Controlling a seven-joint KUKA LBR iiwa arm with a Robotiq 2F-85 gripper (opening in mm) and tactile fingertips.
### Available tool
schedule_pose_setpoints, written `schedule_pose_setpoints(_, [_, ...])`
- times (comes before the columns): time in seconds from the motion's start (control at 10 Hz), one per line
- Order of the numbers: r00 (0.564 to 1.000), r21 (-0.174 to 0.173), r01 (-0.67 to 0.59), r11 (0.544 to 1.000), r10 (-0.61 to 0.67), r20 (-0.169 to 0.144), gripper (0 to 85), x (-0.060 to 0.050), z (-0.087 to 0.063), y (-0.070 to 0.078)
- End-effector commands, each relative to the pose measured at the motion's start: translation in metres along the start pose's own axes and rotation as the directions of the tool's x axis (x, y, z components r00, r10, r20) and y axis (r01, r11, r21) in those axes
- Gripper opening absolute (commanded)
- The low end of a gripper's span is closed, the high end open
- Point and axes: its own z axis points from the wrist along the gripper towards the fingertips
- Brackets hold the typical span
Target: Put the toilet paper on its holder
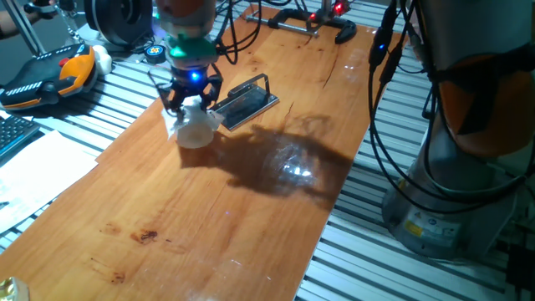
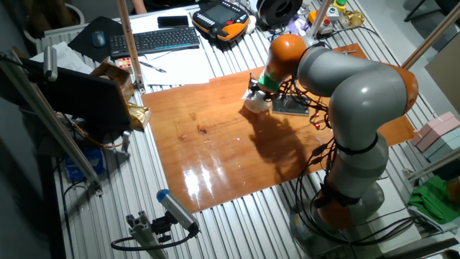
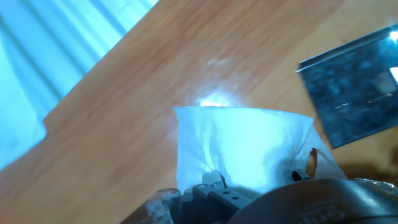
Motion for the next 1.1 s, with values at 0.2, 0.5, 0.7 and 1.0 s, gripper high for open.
schedule_pose_setpoints(0.2, [0.9,0.058,-0.435,0.899,0.431,0.064,0.7,-0.0004,-0.0006,0.0007])
schedule_pose_setpoints(0.5, [0.813,0.054,-0.581,0.812,0.576,0.084,0.7,-0.0012,0.0016,-0.0002])
schedule_pose_setpoints(0.7, [0.74,0.053,-0.672,0.739,0.667,0.09,0.7,-0.0043,0.0026,-0.0047])
schedule_pose_setpoints(1.0, [0.619,0.03,-0.783,0.621,0.776,0.122,0.7,-0.0058,0.006,-0.0082])
